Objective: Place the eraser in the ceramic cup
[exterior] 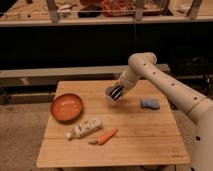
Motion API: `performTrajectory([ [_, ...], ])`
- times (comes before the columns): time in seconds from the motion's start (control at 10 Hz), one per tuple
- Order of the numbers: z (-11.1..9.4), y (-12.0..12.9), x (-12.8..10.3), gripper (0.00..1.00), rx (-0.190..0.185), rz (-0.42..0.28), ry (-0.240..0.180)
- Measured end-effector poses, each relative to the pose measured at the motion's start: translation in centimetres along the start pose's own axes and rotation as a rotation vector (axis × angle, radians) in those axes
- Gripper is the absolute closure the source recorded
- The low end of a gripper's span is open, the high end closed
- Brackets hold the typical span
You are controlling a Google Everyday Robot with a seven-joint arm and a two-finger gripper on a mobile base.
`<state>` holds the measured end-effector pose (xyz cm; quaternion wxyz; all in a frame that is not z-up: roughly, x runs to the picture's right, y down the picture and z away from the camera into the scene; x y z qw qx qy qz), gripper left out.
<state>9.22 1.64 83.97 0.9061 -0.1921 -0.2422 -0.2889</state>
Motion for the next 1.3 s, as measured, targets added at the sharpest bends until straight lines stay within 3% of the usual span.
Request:
performTrajectory([
  [0.2,0.01,-0.07,-0.11,0.67,-0.004,-0.008,-0.001],
  [0.5,-0.06,-0.16,-0.26,0.37,-0.011,-0.020,-0.004],
  [0.7,-0.12,-0.13,-0.27,0.23,-0.014,-0.025,-0.004],
  [1.1,-0.33,-0.09,-0.27,0.20,-0.021,-0.037,-0.005],
  [1.3,-0.32,-0.13,-0.34,0.27,-0.025,-0.044,-0.007],
])
